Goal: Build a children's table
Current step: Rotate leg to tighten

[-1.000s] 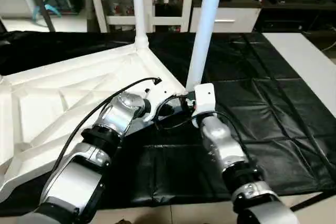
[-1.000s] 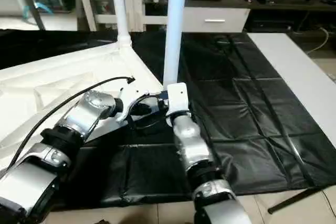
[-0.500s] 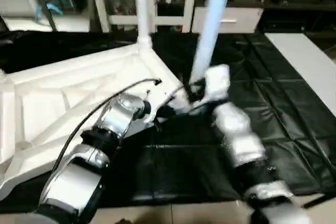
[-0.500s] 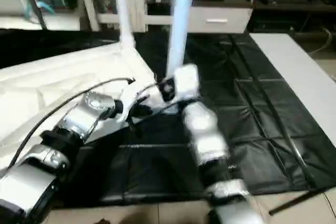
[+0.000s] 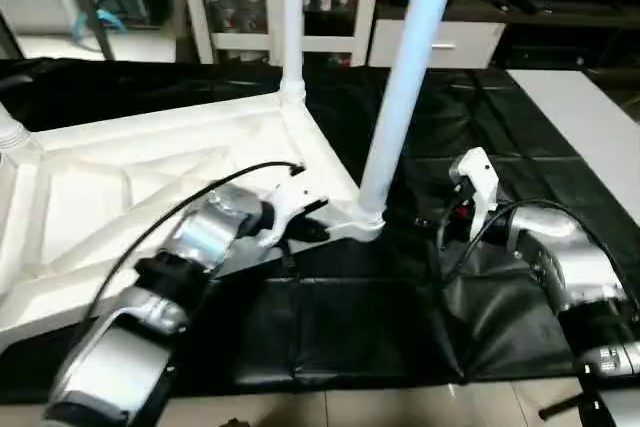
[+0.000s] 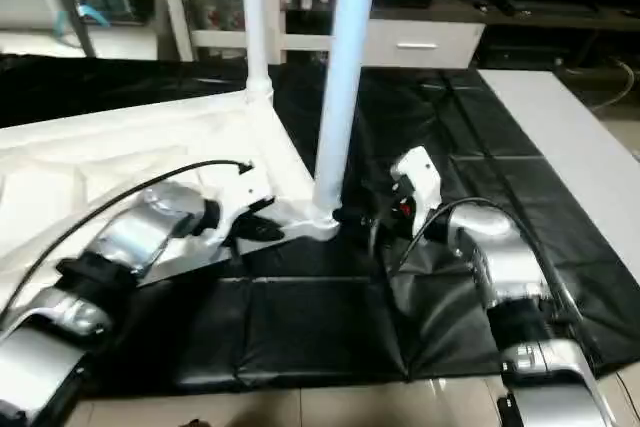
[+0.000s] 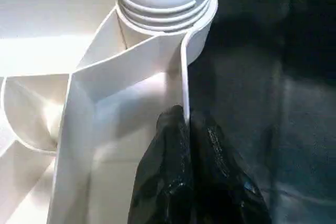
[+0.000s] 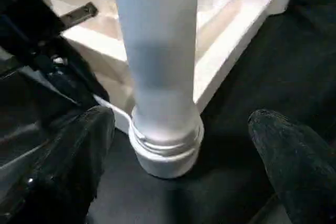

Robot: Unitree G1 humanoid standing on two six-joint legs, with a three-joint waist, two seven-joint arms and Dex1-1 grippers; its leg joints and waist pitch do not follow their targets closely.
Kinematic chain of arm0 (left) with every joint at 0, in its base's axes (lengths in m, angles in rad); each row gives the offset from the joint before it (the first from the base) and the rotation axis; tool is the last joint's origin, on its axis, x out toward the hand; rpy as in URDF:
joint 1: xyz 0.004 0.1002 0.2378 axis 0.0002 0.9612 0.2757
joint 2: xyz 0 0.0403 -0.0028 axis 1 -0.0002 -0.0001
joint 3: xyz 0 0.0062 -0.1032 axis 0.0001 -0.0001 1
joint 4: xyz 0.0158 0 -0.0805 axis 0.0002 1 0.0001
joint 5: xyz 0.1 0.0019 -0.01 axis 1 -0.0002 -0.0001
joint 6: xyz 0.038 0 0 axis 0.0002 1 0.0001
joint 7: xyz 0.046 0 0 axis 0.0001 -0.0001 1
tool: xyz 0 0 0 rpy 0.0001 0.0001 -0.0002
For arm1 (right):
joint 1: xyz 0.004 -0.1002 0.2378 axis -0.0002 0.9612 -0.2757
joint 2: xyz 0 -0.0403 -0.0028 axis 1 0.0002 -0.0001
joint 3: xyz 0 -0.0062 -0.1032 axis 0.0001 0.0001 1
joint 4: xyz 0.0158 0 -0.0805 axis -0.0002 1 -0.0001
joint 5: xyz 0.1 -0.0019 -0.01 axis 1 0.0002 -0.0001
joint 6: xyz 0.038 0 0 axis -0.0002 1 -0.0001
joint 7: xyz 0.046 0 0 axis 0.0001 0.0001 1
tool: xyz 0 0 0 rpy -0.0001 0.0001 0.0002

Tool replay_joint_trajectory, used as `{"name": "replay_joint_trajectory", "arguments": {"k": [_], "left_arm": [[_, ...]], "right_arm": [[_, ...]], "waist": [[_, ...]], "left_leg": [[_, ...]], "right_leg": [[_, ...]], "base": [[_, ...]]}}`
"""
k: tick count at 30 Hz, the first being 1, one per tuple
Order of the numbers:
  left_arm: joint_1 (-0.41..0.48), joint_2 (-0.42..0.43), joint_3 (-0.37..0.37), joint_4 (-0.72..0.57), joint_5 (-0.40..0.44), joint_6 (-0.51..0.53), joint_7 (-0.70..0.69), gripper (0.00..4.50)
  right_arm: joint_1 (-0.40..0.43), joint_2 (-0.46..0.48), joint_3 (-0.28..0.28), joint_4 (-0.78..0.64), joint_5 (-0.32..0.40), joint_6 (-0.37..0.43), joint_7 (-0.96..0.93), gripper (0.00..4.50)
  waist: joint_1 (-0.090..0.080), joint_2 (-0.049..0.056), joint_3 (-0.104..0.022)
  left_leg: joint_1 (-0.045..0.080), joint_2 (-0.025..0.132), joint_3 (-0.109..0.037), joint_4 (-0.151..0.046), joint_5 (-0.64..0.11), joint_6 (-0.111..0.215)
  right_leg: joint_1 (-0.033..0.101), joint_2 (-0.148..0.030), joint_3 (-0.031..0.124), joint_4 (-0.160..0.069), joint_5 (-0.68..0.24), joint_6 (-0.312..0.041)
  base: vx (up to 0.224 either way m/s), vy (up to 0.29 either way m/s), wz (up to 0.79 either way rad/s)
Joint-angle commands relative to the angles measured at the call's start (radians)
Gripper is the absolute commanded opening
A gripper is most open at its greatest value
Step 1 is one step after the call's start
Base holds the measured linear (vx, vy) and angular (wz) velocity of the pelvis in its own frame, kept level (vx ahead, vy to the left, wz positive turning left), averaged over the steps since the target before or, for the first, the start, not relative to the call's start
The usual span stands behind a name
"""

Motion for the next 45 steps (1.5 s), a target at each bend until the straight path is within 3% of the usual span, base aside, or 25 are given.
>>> {"name": "replay_joint_trajectory", "arguments": {"k": [1, 6, 7, 9, 13, 16, 18, 21, 35, 43, 45], "left_arm": [[0.050, 0.007, -0.090, -0.028, 0.006, 0.030, -0.102, 0.00], [0.076, 0.036, -0.118, -0.080, 0.006, 0.031, -0.156, 0.00], [0.080, 0.039, -0.119, -0.086, 0.007, 0.034, -0.157, 0.00], [0.084, 0.041, -0.120, -0.095, 0.007, 0.039, -0.159, 0.00], [0.094, 0.049, -0.121, -0.124, 0.006, 0.059, -0.161, 0.00], [0.097, 0.051, -0.121, -0.137, 0.007, 0.068, -0.160, 0.00], [0.098, 0.053, -0.121, -0.143, 0.008, 0.072, -0.160, 0.00], [0.096, 0.053, -0.121, -0.142, 0.008, 0.073, -0.161, 0.00], [0.100, 0.059, -0.120, -0.148, 0.009, 0.083, -0.149, 0.00], [0.102, 0.046, -0.107, -0.141, 0.001, 0.092, -0.128, 0.00], [0.094, 0.029, -0.090, -0.122, -0.002, 0.093, -0.097, 0.00]], "right_arm": [[-0.026, -0.003, 0.022, 0.006, 0.018, 0.016, 0.056, 4.40], [-0.041, -0.001, 0.077, 0.022, -0.018, -0.001, 0.088, 4.40], [-0.041, -0.001, 0.100, 0.021, -0.030, -0.008, 0.106, 4.40], [-0.042, -0.003, 0.114, 0.024, -0.037, -0.011, 0.131, 4.40], [-0.074, 0.012, 0.141, 0.088, -0.087, -0.052, 0.162, 4.40], [-0.084, 0.013, 0.158, 0.107, -0.103, -0.072, 0.165, 4.40], [-0.094, 0.011, 0.174, 0.128, -0.117, -0.089, 0.158, 4.15], [-0.096, 0.007, 0.183, 0.141, -0.129, -0.105, 0.154, 3.81], [-0.106, 0.030, 0.167, 0.196, -0.136, -0.135, 0.171, 2.75], [-0.100, 0.092, 0.082, 0.223, -0.080, -0.130, 0.056, 2.66], [-0.090, 0.126, 0.051, 0.233, -0.072, -0.123, -0.040, 2.66]], "waist": [[0.004, -0.014, -0.063], [0.015, -0.010, -0.064], [0.016, -0.016, -0.064], [0.017, -0.012, -0.064], [0.014, -0.017, -0.063], [0.013, -0.014, -0.064], [0.012, -0.010, -0.067], [0.012, -0.012, -0.066], [0.008, -0.011, -0.065], [0.003, -0.010, -0.062], [-0.004, -0.011, -0.059]], "left_leg": [[-0.003, 0.021, 0.002, -0.060, -0.176, 0.080], [0.007, 0.025, 0.004, -0.062, -0.179, 0.069], [0.007, 0.027, 0.004, -0.062, -0.181, 0.067], [0.003, 0.026, 0.003, -0.064, -0.191, 0.063], [0.001, 0.024, 0.001, -0.066, -0.217, 0.048], [0.001, 0.024, 0.000, -0.066, -0.210, 0.045], [0.001, 0.024, -0.001, -0.065, -0.194, 0.046], [0.001, 0.023, 0.001, -0.064, -0.197, 0.049], [0.001, 0.024, 0.000, -0.066, -0.215, 0.050], [0.001, 0.024, -0.001, -0.068, -0.239, 0.043], [0.002, 0.021, -0.004, -0.071, -0.277, 0.029]], "right_leg": [[0.056, -0.059, 0.046, -0.080, -0.283, -0.215], [0.047, -0.056, 0.048, -0.076, -0.256, -0.226], [0.048, -0.056, 0.048, -0.072, -0.240, -0.233], [0.051, -0.056, 0.047, -0.072, -0.246, -0.227], [0.051, -0.058, 0.047, -0.076, -0.285, -0.211], [0.051, -0.058, 0.047, -0.076, -0.281, -0.209], [0.053, -0.057, 0.047, -0.070, -0.237, -0.223], [0.053, -0.055, 0.047, -0.070, -0.225, -0.230], [0.053, -0.054, 0.047, -0.073, -0.252, -0.227], [0.052, -0.055, 0.047, -0.077, -0.285, -0.223], [0.048, -0.057, 0.046, -0.087, -0.370, -0.194]], "base": [[0.000, 0.000, 0.00], [0.000, 0.000, 0.00], [0.000, 0.000, 0.00], [0.000, 0.000, 0.00], [0.000, 0.000, 0.00], [0.000, 0.000, 0.00], [0.000, 0.000, 0.00], [0.000, 0.000, 0.00], [0.000, 0.000, 0.00], [0.000, 0.000, 0.00], [0.000, 0.000, 0.00]]}}
